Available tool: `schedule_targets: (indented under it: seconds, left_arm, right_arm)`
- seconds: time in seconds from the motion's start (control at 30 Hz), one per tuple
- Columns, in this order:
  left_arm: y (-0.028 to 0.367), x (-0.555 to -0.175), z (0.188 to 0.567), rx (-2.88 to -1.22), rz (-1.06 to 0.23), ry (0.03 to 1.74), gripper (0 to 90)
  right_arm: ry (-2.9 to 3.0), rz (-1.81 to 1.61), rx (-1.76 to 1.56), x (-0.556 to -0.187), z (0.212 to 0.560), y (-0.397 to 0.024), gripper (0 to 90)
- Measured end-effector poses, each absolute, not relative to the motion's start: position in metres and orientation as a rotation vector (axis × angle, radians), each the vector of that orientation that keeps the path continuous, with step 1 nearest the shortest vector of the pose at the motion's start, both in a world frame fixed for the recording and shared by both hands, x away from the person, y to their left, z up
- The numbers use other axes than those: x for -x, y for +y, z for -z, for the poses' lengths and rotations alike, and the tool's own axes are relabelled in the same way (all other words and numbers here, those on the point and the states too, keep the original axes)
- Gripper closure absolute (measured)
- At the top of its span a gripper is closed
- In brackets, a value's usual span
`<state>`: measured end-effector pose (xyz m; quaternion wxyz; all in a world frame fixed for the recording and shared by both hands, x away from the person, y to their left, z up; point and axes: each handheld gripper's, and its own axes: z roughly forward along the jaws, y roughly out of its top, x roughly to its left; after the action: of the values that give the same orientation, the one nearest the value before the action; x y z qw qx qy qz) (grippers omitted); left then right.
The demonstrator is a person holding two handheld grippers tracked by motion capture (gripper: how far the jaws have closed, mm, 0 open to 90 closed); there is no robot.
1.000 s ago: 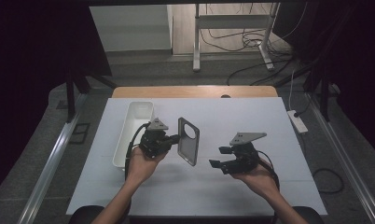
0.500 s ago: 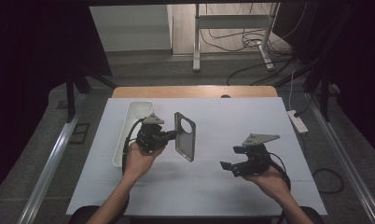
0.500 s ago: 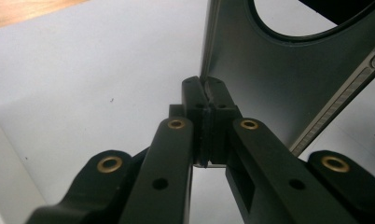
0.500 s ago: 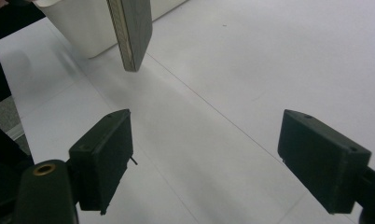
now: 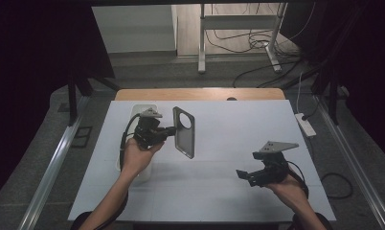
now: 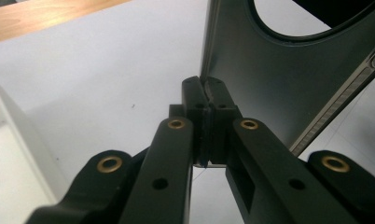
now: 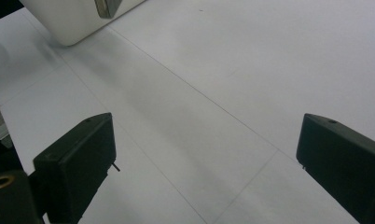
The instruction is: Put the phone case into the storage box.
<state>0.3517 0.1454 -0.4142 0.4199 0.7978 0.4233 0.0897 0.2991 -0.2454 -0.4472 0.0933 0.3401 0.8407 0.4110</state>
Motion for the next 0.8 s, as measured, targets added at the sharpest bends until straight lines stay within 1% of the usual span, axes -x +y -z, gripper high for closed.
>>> schedule_targets:
  seconds: [0.8]
  left_arm:
    - [0.174, -0.373, 0.386, -1.984, -0.278, 1.131, 89.0]
  right_arm:
    - [2.409, -1.167, -1.106, -0.284, 0.453, -0.289, 0.7]
